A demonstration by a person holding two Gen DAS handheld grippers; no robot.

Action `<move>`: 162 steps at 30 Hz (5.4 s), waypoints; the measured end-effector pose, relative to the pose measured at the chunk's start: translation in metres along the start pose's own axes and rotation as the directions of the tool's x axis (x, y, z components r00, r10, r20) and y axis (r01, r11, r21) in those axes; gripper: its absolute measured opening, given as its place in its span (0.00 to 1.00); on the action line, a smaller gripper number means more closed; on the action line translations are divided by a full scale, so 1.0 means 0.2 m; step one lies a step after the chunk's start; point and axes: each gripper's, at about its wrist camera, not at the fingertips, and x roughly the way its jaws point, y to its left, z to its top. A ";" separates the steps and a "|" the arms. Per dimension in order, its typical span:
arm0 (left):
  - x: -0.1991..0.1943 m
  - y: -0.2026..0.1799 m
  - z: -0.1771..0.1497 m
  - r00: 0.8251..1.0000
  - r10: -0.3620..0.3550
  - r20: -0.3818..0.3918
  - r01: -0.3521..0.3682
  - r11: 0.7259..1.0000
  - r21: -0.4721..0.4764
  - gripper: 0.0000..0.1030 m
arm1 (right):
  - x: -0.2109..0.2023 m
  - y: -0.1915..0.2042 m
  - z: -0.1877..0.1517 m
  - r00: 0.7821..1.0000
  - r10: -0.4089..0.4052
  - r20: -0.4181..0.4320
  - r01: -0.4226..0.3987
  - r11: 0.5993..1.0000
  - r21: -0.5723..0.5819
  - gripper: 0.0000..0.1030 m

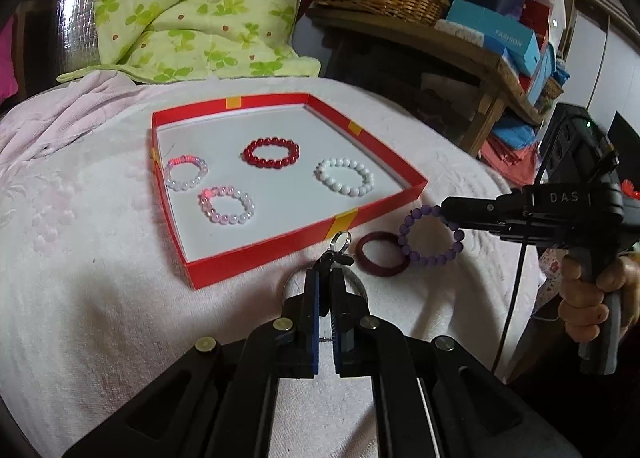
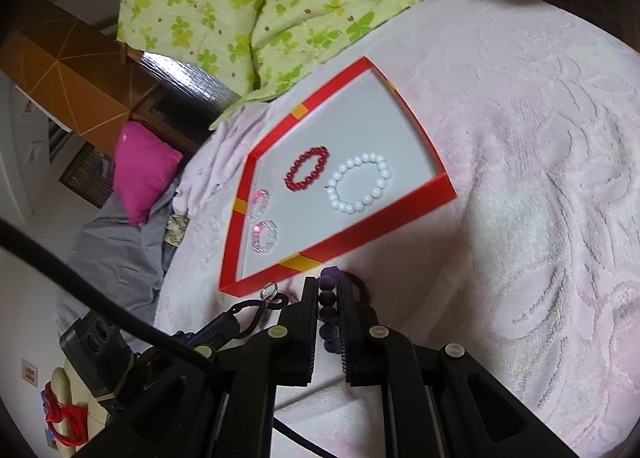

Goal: Organize jewelry
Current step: 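Lift the black hair tie with the left tool while the right tool holds the purple bracelet, then carry the hair tie and purple bracelet toward the red tray with both tools, then lower both held items into the red tray and open both tools, then withdraw both open tools from the tray toward the remaining items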

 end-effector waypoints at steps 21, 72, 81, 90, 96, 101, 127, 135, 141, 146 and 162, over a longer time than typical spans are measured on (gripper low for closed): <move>-0.19 0.07 0.11 0.984 -0.006 0.179 0.015 0.998 -0.053 0.05 | -0.06 0.16 0.06 0.982 0.126 0.139 -0.117 0.991 -0.068 0.10; -0.19 0.11 0.08 0.983 0.068 0.171 -0.056 0.996 -0.076 0.05 | 0.00 0.26 -0.04 0.994 0.104 0.031 -0.097 0.981 -0.166 0.10; -0.19 0.11 0.09 0.983 0.072 0.171 -0.058 0.995 -0.082 0.05 | 0.02 0.26 0.03 0.986 0.145 0.078 -0.135 0.983 -0.121 0.10; -0.14 0.13 0.13 0.984 0.075 0.159 -0.064 0.995 -0.074 0.05 | 0.12 0.29 0.13 0.986 0.149 0.074 -0.141 0.985 -0.100 0.10; -0.07 0.13 0.17 0.989 0.050 0.139 -0.040 0.996 -0.075 0.05 | 0.20 0.26 0.25 0.990 0.093 0.102 -0.082 0.991 -0.107 0.10; 0.06 0.10 0.23 0.993 0.043 0.108 -0.036 0.997 -0.062 0.05 | 0.24 0.16 0.42 0.986 0.060 0.155 -0.053 0.997 -0.052 0.10; 0.22 -0.02 0.25 0.989 0.141 0.049 -0.144 0.987 0.067 0.54 | 0.44 -0.07 0.66 0.988 -0.077 0.132 0.066 0.994 0.085 0.53; 0.06 -0.01 0.20 0.977 0.190 0.094 -0.198 0.977 0.077 0.54 | 0.22 -0.01 0.58 0.982 -0.048 0.184 0.047 0.999 0.009 0.53; -0.03 -0.03 0.13 0.968 0.227 0.108 -0.234 0.970 0.061 0.63 | 0.04 0.08 0.45 0.978 -0.009 0.208 0.016 0.999 -0.031 0.53; -0.10 -0.02 0.09 0.947 0.302 0.111 -0.309 0.950 0.053 0.68 | -0.07 0.15 0.32 0.976 -0.005 0.218 0.018 0.998 -0.057 0.53; -0.20 0.05 0.01 0.900 0.428 0.080 -0.431 0.902 0.026 0.72 | -0.07 0.22 -0.06 0.995 -0.018 0.103 0.024 0.998 -0.066 0.53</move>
